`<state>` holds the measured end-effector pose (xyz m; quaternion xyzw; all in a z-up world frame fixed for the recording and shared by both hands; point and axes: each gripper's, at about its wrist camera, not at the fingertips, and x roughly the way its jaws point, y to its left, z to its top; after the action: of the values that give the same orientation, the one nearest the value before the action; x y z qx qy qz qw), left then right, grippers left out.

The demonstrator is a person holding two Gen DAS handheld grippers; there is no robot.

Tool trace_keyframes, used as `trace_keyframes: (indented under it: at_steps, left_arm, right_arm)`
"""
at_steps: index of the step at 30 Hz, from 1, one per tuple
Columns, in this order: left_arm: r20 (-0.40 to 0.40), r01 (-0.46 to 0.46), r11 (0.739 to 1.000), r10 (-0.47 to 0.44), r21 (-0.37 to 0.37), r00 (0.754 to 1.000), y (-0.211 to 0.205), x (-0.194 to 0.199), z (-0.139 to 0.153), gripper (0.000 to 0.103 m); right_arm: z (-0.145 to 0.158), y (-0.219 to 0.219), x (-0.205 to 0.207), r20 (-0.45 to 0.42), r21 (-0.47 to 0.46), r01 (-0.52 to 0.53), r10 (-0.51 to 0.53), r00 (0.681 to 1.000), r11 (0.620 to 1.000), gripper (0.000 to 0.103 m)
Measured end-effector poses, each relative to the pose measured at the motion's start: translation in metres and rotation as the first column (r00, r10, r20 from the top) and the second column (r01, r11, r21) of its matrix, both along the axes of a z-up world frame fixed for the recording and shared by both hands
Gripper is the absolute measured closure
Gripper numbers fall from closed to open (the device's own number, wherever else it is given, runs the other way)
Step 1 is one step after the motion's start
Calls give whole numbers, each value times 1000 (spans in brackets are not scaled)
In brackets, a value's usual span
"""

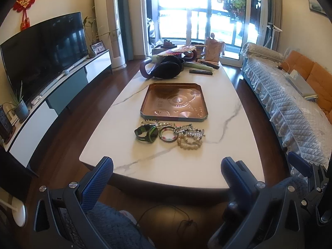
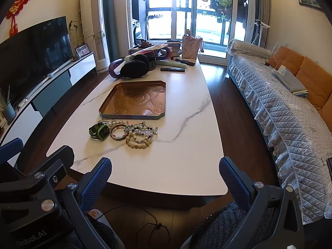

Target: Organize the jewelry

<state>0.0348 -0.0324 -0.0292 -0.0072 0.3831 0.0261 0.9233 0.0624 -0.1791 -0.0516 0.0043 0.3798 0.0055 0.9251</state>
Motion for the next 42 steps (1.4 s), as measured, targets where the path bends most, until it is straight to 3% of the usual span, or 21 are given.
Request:
trace_keyframes:
  at_steps: [42]
  left_arm:
    - [-22, -15, 1000, 16, 23, 1000, -10, 5, -6, 0]
  right_arm:
    - [-6, -8, 10, -21, 13, -21, 21, 1000, 1000, 0]
